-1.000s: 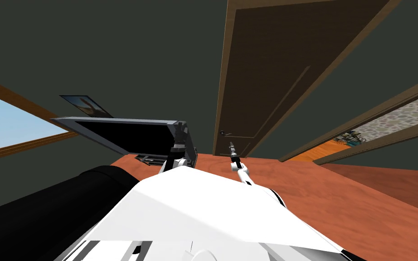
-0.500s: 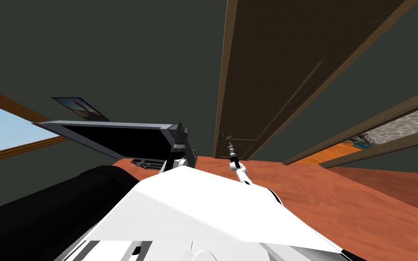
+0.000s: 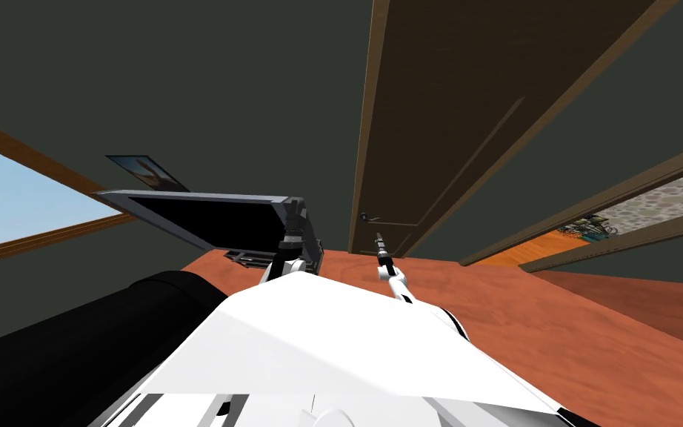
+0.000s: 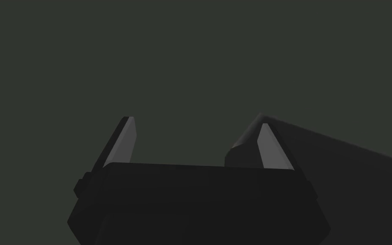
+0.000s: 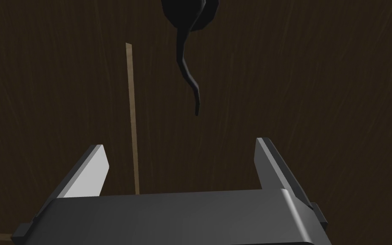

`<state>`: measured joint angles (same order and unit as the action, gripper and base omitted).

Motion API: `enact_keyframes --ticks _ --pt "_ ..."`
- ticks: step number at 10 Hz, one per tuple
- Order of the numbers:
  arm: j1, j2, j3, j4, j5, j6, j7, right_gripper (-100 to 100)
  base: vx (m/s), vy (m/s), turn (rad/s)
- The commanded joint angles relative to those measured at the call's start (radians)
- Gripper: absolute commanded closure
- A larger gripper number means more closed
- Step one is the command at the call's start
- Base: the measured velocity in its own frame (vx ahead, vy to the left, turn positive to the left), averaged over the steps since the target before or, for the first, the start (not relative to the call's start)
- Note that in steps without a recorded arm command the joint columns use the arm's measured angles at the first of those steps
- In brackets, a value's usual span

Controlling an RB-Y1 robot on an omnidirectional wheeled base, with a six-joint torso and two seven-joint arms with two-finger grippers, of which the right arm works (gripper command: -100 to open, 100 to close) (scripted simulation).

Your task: Pull the door open

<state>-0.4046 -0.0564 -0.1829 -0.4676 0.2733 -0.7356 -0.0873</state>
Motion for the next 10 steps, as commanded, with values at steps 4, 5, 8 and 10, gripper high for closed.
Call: enact_keyframes --ticks 4,5,8,10 --pt "0.015 -0.04 -0.015 -0.013 -0.009 0.0 -0.004 -100 -0.198 -0.02 0.123" --pt "0.015 -0.04 -0.015 -0.013 -0.009 0.0 -0.004 -100 -0.119 -0.014 0.032" --pt "0.016 -0.048 -0.041 0.002 -0.023 -0.02 -0.003 -100 0.013 0.011 0.152" --pt "0.016 -0.045 -0.046 0.005 -0.026 -0.024 -0.002 -100 0.129 0.014 0.005"
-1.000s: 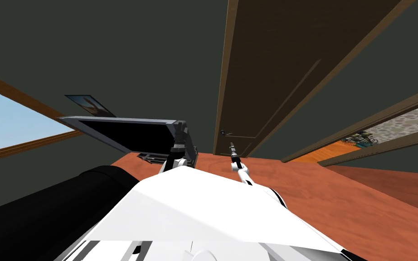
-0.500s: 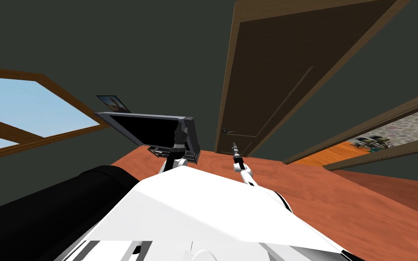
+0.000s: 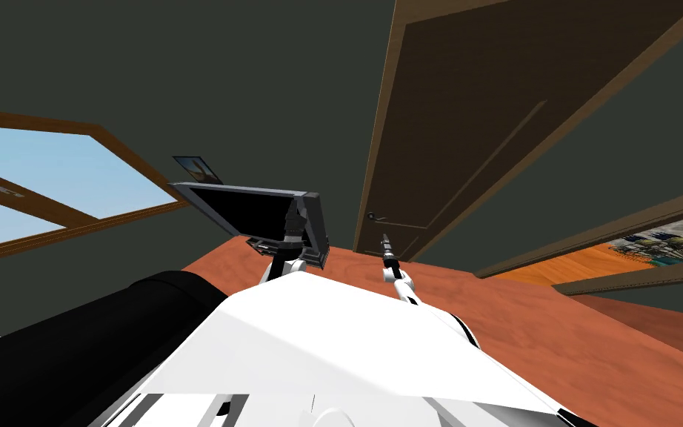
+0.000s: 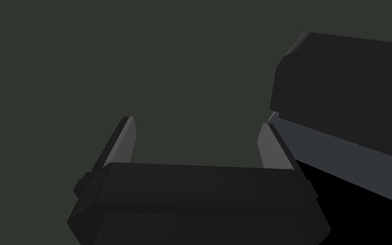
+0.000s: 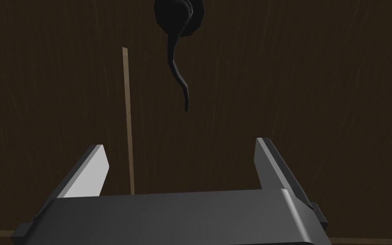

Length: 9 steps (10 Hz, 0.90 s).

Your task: Pull the door open

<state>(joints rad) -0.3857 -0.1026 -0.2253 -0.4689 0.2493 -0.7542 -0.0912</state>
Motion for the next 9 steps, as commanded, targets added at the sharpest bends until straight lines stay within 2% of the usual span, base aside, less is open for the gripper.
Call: enact_keyframes --ticks 1,5,9 --pt "-0.003 0.003 -0.005 0.007 -0.003 -0.007 0.001 -100 0.178 0.001 0.026" --pt "-0.003 0.011 -0.013 0.011 -0.007 -0.014 0.002 -100 0.209 -0.019 0.014" --pt "-0.003 0.015 -0.016 0.012 -0.008 -0.016 0.002 -100 0.102 0.003 -0.006"
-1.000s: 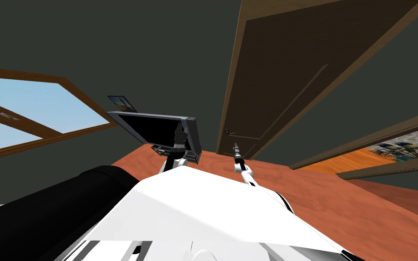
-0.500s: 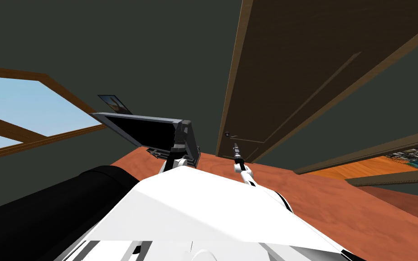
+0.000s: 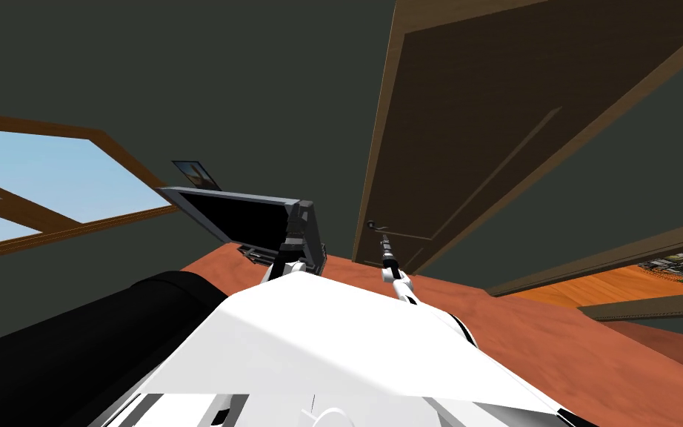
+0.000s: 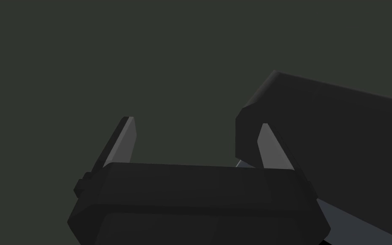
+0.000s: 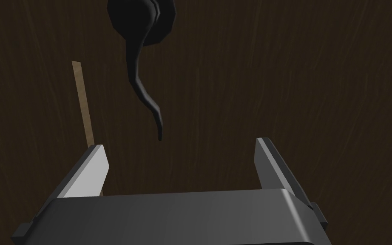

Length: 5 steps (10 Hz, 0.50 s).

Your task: Pull the door open

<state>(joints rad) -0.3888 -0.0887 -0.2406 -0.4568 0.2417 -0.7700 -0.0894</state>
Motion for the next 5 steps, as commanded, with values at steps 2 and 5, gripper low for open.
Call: enact_keyframes --ticks 2,5 --pt "0.0 0.002 -0.001 0.0 -0.001 -0.001 0.0 -100 0.078 0.0 0.003" --pt "0.0 0.003 -0.001 0.0 -0.001 -0.002 0.0 -100 0.035 0.009 0.003"
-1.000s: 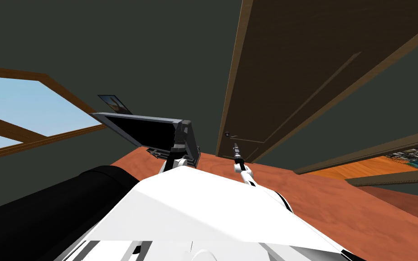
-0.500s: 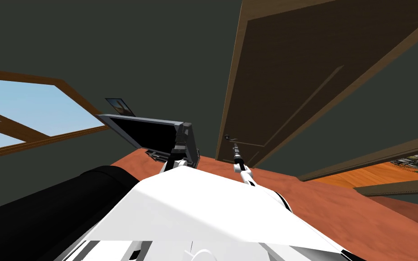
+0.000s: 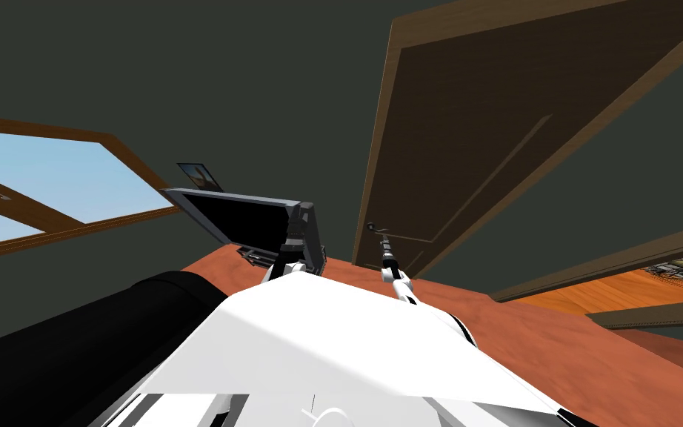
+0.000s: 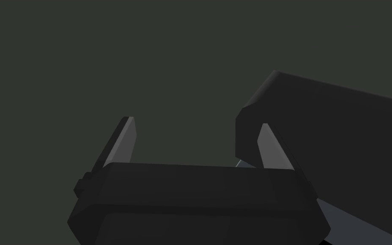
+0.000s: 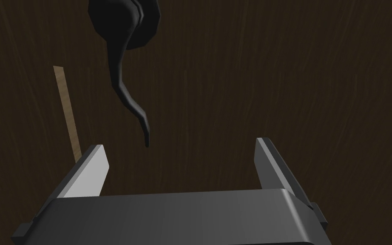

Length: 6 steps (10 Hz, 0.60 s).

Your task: Pull the door open

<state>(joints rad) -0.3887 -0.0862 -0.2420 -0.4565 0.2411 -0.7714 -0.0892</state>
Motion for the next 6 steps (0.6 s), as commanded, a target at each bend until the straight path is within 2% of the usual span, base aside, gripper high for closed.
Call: enact_keyframes --ticks 1,6 --pt "0.0 0.0 0.0 0.0 0.0 0.0 0.0 -100 0.007 0.011 -0.009" --pt "0.0 0.001 0.0 0.0 0.0 0.0 0.0 -100 0.021 0.001 0.003"
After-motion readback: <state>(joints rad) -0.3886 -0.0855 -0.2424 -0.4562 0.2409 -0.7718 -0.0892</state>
